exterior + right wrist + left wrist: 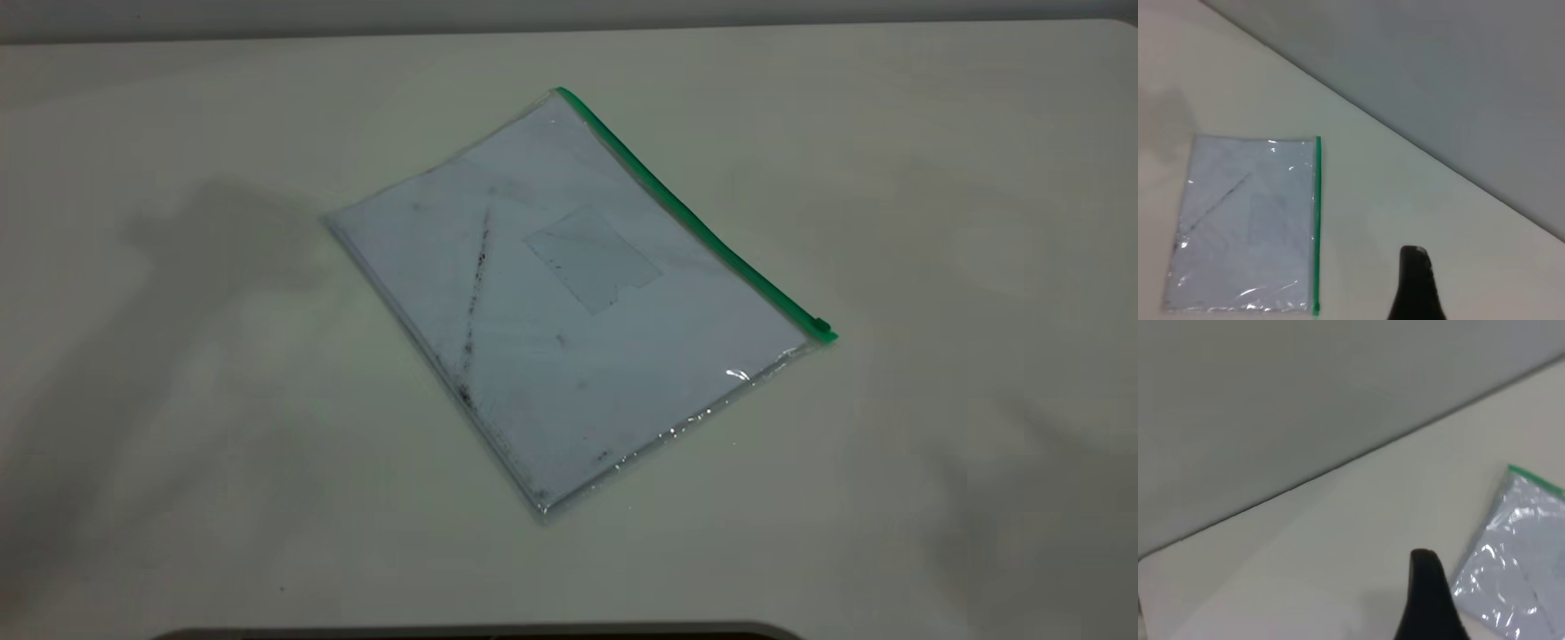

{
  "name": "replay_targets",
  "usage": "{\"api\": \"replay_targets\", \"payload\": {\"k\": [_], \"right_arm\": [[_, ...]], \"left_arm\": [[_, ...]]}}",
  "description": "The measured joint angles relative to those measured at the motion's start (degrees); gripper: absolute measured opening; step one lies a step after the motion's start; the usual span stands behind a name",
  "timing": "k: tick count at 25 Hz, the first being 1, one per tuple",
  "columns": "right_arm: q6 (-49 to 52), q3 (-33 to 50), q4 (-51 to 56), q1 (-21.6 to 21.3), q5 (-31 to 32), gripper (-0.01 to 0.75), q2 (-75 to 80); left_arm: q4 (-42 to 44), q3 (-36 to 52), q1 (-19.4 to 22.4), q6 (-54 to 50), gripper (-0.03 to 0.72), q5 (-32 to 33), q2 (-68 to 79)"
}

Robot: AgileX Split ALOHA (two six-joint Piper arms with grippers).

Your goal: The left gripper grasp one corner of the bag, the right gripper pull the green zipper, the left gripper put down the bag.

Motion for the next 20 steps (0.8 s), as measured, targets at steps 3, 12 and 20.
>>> {"api": "replay_targets", "payload": {"k": [3, 12, 20], "right_arm": [[0.7, 7.4, 0.4, 0.0, 0.2, 0.592, -6.8], [2.8, 30.2, 1.3, 0.0, 0.3, 0.592, -30.5], [4.4, 47.5, 1.3, 0.0, 1.2, 0.592, -49.3]], "left_arm": [[1.0, 3.5, 0.0, -2.6, 0.575, 0.0, -3.4], [1.0, 33.7, 0.0, -8.3, 0.575, 0.0, -23.8], [1.0, 59.3, -0.1, -12.0, 0.575, 0.0, -44.3]]}}
